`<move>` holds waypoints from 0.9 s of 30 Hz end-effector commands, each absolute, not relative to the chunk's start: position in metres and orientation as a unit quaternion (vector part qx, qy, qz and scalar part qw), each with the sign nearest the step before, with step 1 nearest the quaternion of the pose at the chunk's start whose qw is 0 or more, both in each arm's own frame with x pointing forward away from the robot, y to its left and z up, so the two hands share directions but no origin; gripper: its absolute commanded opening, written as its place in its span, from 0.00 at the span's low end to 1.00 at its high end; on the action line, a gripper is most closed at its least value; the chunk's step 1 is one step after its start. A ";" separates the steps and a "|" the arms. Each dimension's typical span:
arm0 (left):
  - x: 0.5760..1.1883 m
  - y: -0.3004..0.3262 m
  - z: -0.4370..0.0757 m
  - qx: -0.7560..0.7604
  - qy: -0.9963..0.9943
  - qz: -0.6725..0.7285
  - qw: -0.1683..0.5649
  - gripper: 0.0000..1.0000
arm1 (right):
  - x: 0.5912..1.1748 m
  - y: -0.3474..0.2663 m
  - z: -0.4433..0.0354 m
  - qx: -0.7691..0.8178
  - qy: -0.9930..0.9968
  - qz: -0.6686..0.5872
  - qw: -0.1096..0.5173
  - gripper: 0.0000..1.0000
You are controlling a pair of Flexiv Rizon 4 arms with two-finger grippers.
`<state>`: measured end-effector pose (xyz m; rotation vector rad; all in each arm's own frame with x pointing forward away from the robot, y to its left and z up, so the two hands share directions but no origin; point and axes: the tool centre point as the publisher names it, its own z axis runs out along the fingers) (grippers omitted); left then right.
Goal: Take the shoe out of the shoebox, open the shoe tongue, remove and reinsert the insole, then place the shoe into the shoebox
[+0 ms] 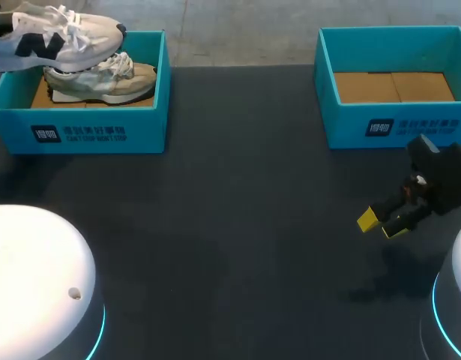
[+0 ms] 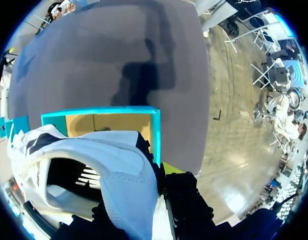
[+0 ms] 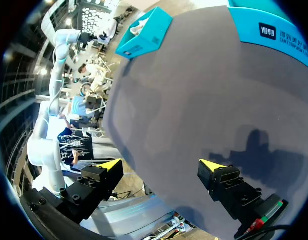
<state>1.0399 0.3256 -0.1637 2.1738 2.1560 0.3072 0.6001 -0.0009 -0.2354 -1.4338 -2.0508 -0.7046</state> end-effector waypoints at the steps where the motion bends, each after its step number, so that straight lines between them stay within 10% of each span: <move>1: 1.016 0.310 -0.161 0.711 0.697 0.093 0.023 0.00 | 0.599 -0.001 -0.235 -0.532 -0.760 -0.260 0.267 1.00; 27: 0.912 0.260 -0.137 0.712 0.698 0.078 0.001 0.00 | 0.599 -0.001 -0.235 -0.532 -0.760 -0.260 0.267 1.00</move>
